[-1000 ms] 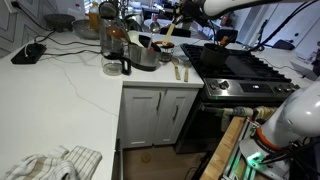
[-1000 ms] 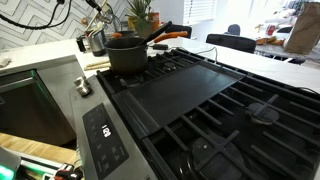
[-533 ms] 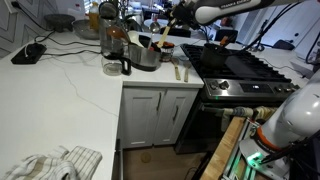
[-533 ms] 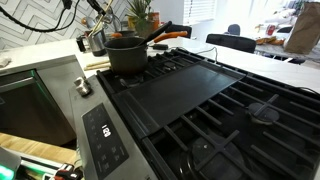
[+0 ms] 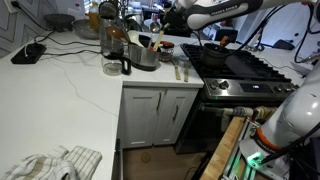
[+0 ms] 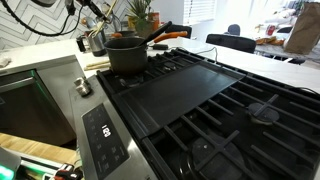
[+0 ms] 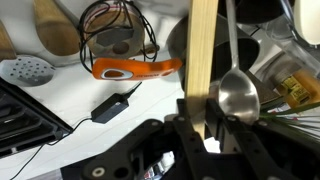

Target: Put the slotted spoon in the silver holder

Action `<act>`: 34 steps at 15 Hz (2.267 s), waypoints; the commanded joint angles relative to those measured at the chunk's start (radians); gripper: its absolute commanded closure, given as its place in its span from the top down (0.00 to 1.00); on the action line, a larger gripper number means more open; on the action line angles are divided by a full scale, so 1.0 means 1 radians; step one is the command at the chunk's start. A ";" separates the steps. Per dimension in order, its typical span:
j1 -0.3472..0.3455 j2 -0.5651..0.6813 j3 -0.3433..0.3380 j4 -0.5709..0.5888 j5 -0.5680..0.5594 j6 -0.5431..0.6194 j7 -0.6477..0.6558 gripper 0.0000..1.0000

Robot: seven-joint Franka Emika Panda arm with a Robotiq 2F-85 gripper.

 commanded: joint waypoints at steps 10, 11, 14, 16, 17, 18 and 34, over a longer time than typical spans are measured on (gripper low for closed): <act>0.096 0.006 -0.029 -0.034 -0.176 -0.043 0.105 0.06; 0.101 0.004 -0.030 -0.040 -0.198 -0.043 0.121 0.06; 0.110 0.000 -0.028 -0.063 -0.238 -0.052 0.158 0.06; 0.117 -0.004 -0.026 -0.081 -0.254 -0.060 0.171 0.06; 0.120 -0.005 -0.024 -0.088 -0.256 -0.062 0.173 0.06; 0.123 -0.007 -0.023 -0.093 -0.261 -0.059 0.177 0.06; 0.140 -0.142 -0.015 -0.191 -0.122 -0.137 0.082 0.97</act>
